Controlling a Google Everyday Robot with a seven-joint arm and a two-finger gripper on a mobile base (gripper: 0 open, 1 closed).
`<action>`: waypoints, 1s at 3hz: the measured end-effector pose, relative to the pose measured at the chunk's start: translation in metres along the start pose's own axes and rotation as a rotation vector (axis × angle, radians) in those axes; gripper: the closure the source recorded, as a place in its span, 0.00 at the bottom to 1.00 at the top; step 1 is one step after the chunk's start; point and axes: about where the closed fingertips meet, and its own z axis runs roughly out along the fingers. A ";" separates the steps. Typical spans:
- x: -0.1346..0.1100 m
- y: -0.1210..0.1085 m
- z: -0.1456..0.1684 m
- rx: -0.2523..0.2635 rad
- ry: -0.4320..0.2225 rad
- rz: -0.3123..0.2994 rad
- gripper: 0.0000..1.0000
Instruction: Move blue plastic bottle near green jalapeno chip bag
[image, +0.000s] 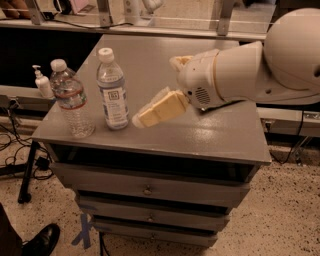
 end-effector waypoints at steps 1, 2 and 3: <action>0.000 0.000 0.000 0.000 0.002 -0.001 0.00; -0.001 0.001 0.010 0.014 -0.052 0.014 0.00; 0.002 -0.004 0.030 0.033 -0.140 0.040 0.00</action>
Offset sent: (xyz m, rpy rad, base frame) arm 0.0150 0.0213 -0.0169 0.1817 -0.0462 -0.0428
